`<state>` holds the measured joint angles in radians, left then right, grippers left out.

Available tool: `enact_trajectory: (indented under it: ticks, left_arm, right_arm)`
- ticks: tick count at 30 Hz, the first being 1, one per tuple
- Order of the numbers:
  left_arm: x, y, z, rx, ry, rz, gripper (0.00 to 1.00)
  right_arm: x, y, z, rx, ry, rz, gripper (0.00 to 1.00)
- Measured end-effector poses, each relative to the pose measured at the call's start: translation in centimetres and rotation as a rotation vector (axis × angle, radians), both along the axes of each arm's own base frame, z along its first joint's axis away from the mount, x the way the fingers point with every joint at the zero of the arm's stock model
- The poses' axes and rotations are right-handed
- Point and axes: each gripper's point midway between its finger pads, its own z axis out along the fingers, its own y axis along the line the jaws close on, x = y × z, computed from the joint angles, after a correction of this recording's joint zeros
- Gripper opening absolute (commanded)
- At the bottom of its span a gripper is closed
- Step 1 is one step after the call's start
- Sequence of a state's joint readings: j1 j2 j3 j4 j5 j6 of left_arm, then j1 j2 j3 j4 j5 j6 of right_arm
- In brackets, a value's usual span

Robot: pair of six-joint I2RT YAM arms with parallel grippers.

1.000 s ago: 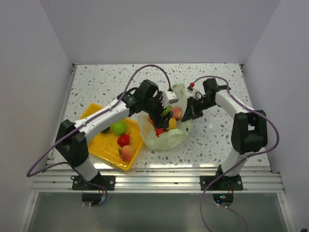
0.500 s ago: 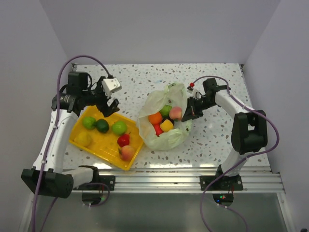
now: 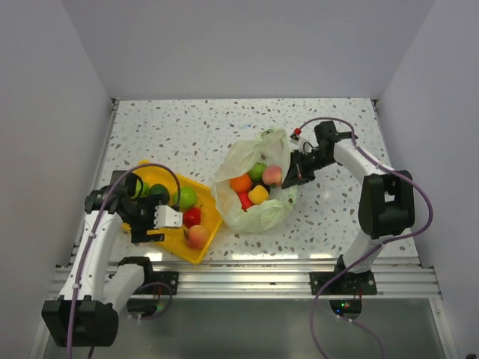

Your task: Place the fake fruits into the plastic bag and tie a complex knot

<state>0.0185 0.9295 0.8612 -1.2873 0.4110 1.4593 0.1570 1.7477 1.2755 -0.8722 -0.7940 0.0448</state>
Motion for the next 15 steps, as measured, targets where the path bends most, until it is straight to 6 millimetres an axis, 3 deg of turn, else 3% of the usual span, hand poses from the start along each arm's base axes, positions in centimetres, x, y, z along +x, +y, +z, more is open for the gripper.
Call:
enact_trajectory:
  ticks: [7, 15]
  left_arm:
    - [-2.9, 0.5, -4.0, 0.046, 0.106, -0.102, 0.87]
    - [-2.0, -0.2, -6.0, 0.045, 0.165, -0.143, 0.81]
  right_arm:
    - [0.0, -0.1, -0.1, -0.008, -0.001, -0.002, 0.00]
    - [0.2, -0.2, 0.0, -0.016, -0.006, -0.004, 0.00]
